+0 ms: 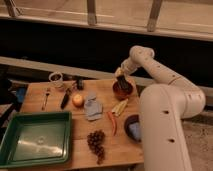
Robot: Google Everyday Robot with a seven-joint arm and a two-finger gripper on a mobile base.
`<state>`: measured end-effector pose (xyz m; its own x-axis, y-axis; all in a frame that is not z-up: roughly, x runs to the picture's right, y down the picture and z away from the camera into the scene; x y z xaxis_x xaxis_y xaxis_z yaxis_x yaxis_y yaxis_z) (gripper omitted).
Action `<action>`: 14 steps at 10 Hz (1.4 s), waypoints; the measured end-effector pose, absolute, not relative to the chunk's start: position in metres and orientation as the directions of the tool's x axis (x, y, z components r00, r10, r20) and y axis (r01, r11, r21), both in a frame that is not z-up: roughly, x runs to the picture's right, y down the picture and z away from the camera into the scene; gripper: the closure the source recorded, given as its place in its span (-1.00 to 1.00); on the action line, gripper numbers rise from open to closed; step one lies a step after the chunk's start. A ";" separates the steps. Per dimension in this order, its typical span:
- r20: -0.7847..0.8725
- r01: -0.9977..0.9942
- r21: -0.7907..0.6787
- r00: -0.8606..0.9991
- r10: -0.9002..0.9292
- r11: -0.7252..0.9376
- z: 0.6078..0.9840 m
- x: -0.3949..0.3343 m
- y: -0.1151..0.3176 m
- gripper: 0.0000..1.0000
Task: Wipe red bowl with eraser
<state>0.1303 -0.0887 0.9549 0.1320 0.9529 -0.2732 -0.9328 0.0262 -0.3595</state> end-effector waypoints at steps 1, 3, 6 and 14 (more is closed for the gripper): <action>-0.278 -0.939 -0.344 0.123 0.953 0.022 0.944 0.133 -0.075 1.00; -0.275 -0.945 -0.325 0.115 0.954 0.020 0.935 0.130 -0.068 1.00; -0.254 -0.955 -0.296 0.102 0.962 0.023 0.943 0.141 -0.089 1.00; -0.293 -0.926 -0.378 0.124 0.948 0.004 0.936 0.127 -0.085 1.00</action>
<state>0.1274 -0.0853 0.9356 0.1238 0.9482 -0.2926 -0.9259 0.0043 -0.3777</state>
